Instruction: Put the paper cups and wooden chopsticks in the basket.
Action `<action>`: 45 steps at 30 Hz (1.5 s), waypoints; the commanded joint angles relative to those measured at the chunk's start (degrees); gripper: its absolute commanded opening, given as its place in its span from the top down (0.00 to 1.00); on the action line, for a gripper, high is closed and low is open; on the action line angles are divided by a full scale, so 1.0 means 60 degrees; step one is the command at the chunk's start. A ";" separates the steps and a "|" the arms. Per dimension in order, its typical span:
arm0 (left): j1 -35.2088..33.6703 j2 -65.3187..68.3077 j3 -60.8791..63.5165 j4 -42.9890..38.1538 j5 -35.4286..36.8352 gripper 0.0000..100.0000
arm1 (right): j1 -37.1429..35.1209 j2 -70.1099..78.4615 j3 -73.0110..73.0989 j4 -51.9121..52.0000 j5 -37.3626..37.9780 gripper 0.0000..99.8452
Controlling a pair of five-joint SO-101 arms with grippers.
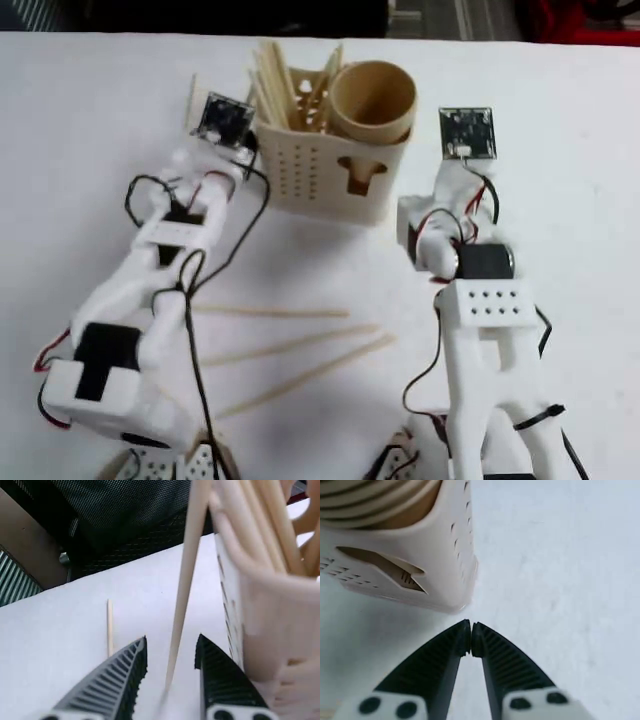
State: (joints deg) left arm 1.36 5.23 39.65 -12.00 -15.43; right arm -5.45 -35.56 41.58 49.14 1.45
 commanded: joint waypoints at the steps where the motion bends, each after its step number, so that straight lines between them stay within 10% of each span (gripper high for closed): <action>1: 0.0066 -0.0154 -0.0498 -0.0337 0.0059 0.90 | 0.0066 -0.0227 -0.0029 -0.0095 -0.0059 0.98; 23: -0.0081 -0.6381 0.1304 0.3267 0.0117 0.96 | 0.0051 -0.0242 0.0088 -0.0125 -0.0059 0.98; 45: -0.0198 0.1194 -0.3897 0.3897 0.0132 0.79 | 0.0037 -0.0242 0.0147 -0.0139 -0.0044 0.98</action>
State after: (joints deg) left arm 0.04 9.45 23.91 11.21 -15.43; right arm -5.45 -35.56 42.81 49.14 1.45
